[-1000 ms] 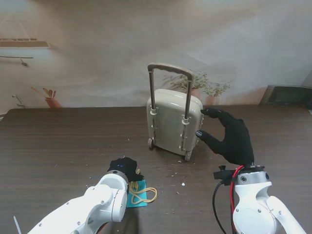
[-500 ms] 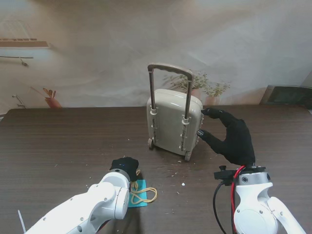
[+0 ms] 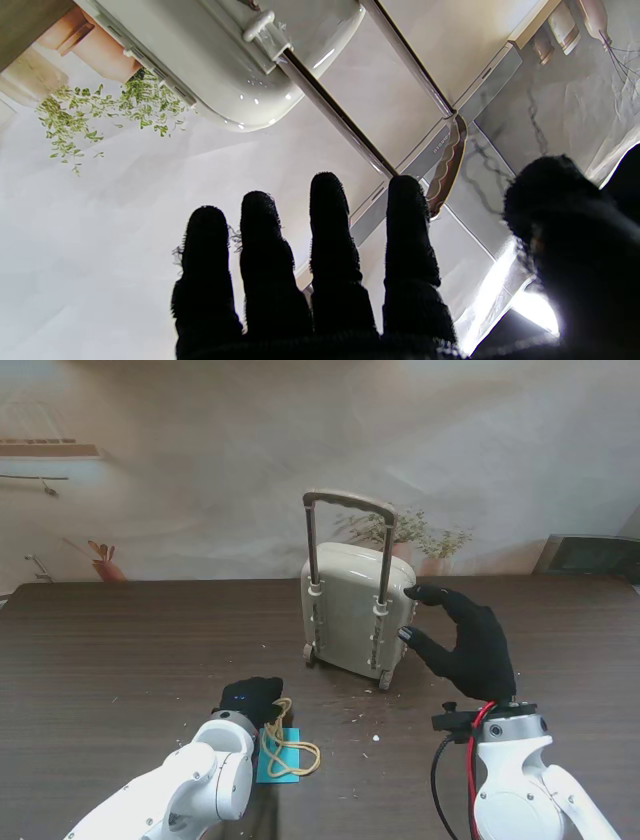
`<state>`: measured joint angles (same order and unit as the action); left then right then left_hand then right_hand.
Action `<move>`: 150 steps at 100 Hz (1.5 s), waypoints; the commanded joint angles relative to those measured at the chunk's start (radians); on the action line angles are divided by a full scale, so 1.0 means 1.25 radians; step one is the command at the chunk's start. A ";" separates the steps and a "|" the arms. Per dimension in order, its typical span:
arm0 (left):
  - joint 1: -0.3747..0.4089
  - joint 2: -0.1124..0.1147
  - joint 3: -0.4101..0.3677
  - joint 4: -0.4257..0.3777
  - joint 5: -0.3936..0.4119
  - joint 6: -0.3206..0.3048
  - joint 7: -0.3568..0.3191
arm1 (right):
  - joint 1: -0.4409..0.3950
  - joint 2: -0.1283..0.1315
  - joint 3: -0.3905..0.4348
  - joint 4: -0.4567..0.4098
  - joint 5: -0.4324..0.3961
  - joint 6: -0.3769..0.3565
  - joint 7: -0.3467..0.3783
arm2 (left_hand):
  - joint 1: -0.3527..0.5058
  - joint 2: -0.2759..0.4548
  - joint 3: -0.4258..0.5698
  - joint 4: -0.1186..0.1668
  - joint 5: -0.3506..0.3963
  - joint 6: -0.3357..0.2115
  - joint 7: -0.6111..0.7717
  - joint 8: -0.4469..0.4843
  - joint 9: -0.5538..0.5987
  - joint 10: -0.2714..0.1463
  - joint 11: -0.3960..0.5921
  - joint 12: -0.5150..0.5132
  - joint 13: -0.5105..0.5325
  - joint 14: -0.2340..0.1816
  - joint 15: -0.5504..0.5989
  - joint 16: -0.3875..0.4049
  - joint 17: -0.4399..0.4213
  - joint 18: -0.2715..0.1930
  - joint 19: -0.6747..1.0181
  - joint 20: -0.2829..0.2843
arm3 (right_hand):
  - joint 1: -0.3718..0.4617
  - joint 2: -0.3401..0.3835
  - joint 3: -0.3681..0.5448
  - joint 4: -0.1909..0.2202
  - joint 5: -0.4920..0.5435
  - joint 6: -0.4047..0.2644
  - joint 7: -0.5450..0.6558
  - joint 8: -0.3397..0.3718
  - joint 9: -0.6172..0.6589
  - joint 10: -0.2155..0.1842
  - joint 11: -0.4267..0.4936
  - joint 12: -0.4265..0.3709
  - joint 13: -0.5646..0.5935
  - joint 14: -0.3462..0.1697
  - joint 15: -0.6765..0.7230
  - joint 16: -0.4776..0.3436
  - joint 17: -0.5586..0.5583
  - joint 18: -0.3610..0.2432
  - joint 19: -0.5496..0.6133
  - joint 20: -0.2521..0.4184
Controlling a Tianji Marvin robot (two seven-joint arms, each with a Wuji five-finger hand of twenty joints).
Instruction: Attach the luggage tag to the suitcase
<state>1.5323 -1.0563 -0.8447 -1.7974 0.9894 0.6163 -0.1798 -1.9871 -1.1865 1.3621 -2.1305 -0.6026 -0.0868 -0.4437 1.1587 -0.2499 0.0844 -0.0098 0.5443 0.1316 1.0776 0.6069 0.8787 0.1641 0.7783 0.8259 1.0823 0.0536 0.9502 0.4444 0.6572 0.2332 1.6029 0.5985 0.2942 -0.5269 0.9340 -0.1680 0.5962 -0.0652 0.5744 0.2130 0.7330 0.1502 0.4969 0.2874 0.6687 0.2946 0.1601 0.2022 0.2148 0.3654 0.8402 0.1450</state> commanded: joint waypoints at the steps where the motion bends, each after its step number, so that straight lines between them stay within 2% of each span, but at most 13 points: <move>1: 0.012 -0.003 -0.012 -0.023 -0.011 -0.015 -0.016 | 0.000 -0.001 -0.003 -0.006 0.003 -0.003 0.011 | 0.055 0.041 -0.021 -0.008 -0.027 -0.049 0.010 0.038 -0.002 0.033 0.060 0.028 -0.228 -0.068 0.281 0.368 -0.012 -0.003 0.009 0.033 | -0.004 0.015 0.017 0.009 0.004 -0.023 -0.002 0.004 0.016 0.006 -0.014 -0.007 0.021 0.002 0.005 0.010 -0.004 -0.015 0.006 0.006; 5: 0.020 -0.005 -0.021 -0.029 -0.030 -0.021 -0.007 | 0.000 -0.001 -0.004 -0.006 0.005 -0.003 0.011 | 0.061 0.051 -0.034 -0.006 -0.035 -0.045 0.006 0.048 -0.015 0.035 0.061 0.027 -0.280 -0.163 0.312 0.544 -0.028 -0.002 0.000 0.043 | -0.004 0.017 0.018 0.009 0.006 -0.022 -0.001 0.004 0.017 0.008 -0.013 -0.007 0.021 0.001 0.005 0.010 -0.004 -0.014 0.006 0.006; 9: 0.027 -0.006 -0.029 -0.036 -0.042 -0.027 -0.004 | 0.001 0.000 -0.006 -0.006 0.004 -0.003 0.012 | 0.061 0.061 -0.042 -0.006 -0.049 -0.047 0.009 0.059 -0.030 0.033 0.067 0.029 -0.314 -0.235 0.331 0.646 -0.043 -0.004 -0.006 0.049 | -0.005 0.020 0.019 0.009 0.007 -0.022 -0.001 0.004 0.017 0.007 -0.014 -0.007 0.021 0.001 0.005 0.010 -0.004 -0.015 0.006 0.006; 15: 0.039 -0.009 -0.042 -0.044 -0.072 -0.035 0.008 | 0.001 0.000 -0.008 -0.007 0.007 -0.002 0.014 | 0.058 0.046 0.001 -0.004 -0.062 -0.045 0.015 0.068 -0.042 0.041 0.057 0.075 -0.364 -0.323 0.368 0.740 -0.071 0.005 -0.015 0.065 | -0.005 0.025 0.022 0.010 0.009 -0.024 -0.001 0.005 0.019 0.008 -0.013 -0.007 0.021 0.002 0.005 0.010 -0.004 -0.015 0.006 0.006; 23: 0.051 -0.015 -0.057 -0.048 -0.112 -0.046 0.029 | 0.002 -0.001 -0.011 -0.007 0.010 -0.002 0.015 | 0.046 0.011 0.093 -0.015 -0.064 -0.043 0.014 0.071 -0.036 0.050 0.042 0.113 -0.374 -0.346 0.373 0.781 -0.081 0.013 -0.021 0.080 | -0.008 0.028 0.025 0.011 0.011 -0.025 0.000 0.005 0.020 0.009 -0.014 -0.008 0.021 0.003 0.005 0.010 -0.005 -0.015 0.006 0.006; 28: 0.056 -0.015 -0.063 -0.052 -0.124 -0.048 0.028 | 0.003 -0.001 -0.012 -0.008 0.011 -0.003 0.015 | 0.044 0.001 0.124 -0.019 -0.071 -0.057 0.029 0.089 -0.038 0.044 0.048 0.129 -0.382 -0.375 0.376 0.794 -0.085 0.015 -0.025 0.080 | -0.008 0.028 0.025 0.011 0.012 -0.028 0.000 0.005 0.021 0.010 -0.014 -0.008 0.021 0.001 0.005 0.011 -0.005 -0.015 0.006 0.006; 32: 0.059 -0.015 -0.068 -0.054 -0.137 -0.048 0.026 | 0.003 -0.001 -0.013 -0.008 0.012 -0.003 0.014 | 0.021 -0.009 0.178 -0.032 -0.087 -0.068 0.053 0.119 -0.047 0.037 0.058 0.152 -0.392 -0.399 0.374 0.831 -0.094 0.020 -0.033 0.081 | -0.008 0.029 0.027 0.011 0.013 -0.029 0.000 0.006 0.022 0.009 -0.014 -0.008 0.022 0.002 0.005 0.011 -0.004 -0.016 0.006 0.006; 41: 0.066 -0.016 -0.076 -0.055 -0.156 -0.053 0.029 | 0.004 -0.001 -0.016 -0.008 0.011 -0.005 0.014 | -0.045 -0.033 0.279 -0.043 -0.117 -0.079 0.117 0.187 -0.057 0.017 0.104 0.178 -0.391 -0.402 0.375 0.860 -0.098 0.034 -0.042 0.088 | -0.008 0.031 0.029 0.012 0.015 -0.030 0.001 0.006 0.024 0.009 -0.014 -0.008 0.023 0.001 0.005 0.011 -0.004 -0.014 0.007 0.006; 51: 0.076 -0.017 -0.083 -0.058 -0.152 -0.057 0.035 | 0.004 0.000 -0.018 -0.008 0.011 -0.007 0.014 | -0.067 -0.028 0.306 -0.043 -0.143 -0.074 0.156 0.224 -0.073 0.006 0.153 0.205 -0.399 -0.402 0.368 0.858 -0.117 0.034 -0.056 0.086 | -0.009 0.035 0.031 0.012 0.016 -0.033 0.001 0.006 0.025 0.010 -0.014 -0.008 0.023 0.002 0.005 0.011 -0.004 -0.015 0.007 0.006; 70: 0.112 -0.019 -0.115 -0.095 -0.144 -0.081 0.051 | 0.005 0.000 -0.022 -0.008 0.009 -0.009 0.014 | -0.054 -0.001 0.280 -0.045 -0.164 -0.070 0.156 0.273 -0.092 0.000 0.187 0.213 -0.406 -0.402 0.365 0.855 -0.124 0.040 -0.066 0.089 | -0.011 0.038 0.033 0.012 0.018 -0.035 0.002 0.007 0.027 0.010 -0.015 -0.008 0.024 0.001 0.005 0.011 -0.004 -0.015 0.007 0.006; 113: 0.230 -0.034 -0.215 -0.260 -0.165 -0.211 0.130 | -0.010 0.007 -0.044 -0.031 -0.016 -0.011 0.029 | -0.049 0.001 0.265 -0.043 -0.158 -0.067 0.148 0.271 -0.091 0.004 0.186 0.206 -0.404 -0.403 0.372 0.869 -0.127 0.049 -0.070 0.091 | -0.012 0.040 0.029 0.012 0.032 -0.026 0.006 0.009 0.038 0.013 -0.013 -0.007 0.045 0.003 0.016 0.016 0.008 -0.008 0.015 0.010; 135: 0.259 -0.037 -0.246 -0.337 -0.166 -0.257 0.142 | -0.064 0.024 -0.042 -0.064 -0.055 0.040 0.099 | -0.045 0.004 0.256 -0.040 -0.161 -0.067 0.146 0.262 -0.092 0.006 0.174 0.202 -0.407 -0.403 0.370 0.879 -0.132 0.051 -0.075 0.091 | -0.002 0.026 0.032 0.012 0.143 0.009 0.032 0.072 0.141 0.031 0.068 0.048 0.197 0.019 0.163 0.107 0.138 0.058 0.162 0.118; 150: 0.255 -0.041 -0.250 -0.369 -0.176 -0.274 0.159 | -0.077 0.033 -0.060 -0.063 -0.060 0.074 0.142 | -0.043 0.003 0.254 -0.038 -0.161 -0.067 0.147 0.261 -0.092 0.007 0.171 0.202 -0.406 -0.403 0.371 0.882 -0.130 0.052 -0.074 0.092 | 0.000 0.029 0.033 0.013 0.145 0.048 0.020 0.094 0.164 0.034 0.089 0.067 0.238 0.030 0.202 0.128 0.171 0.087 0.198 0.154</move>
<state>1.8582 -1.1009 -1.1554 -2.2248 0.7718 0.2848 0.0218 -2.0758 -1.1524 1.3042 -2.2208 -0.6800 0.0055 -0.2913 1.0756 -0.2621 0.4054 -0.0549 0.3577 0.1359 1.2149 0.9176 0.7178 0.0795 0.9034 1.0475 0.6728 -0.0690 1.4274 1.4924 0.4992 0.2574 1.5052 0.6939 0.2942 -0.4943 0.9500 -0.1680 0.7804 -0.0326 0.6123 0.3032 0.9141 0.1819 0.5812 0.3529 0.9336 0.3255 0.4004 0.3452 0.4200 0.4598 1.0616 0.3157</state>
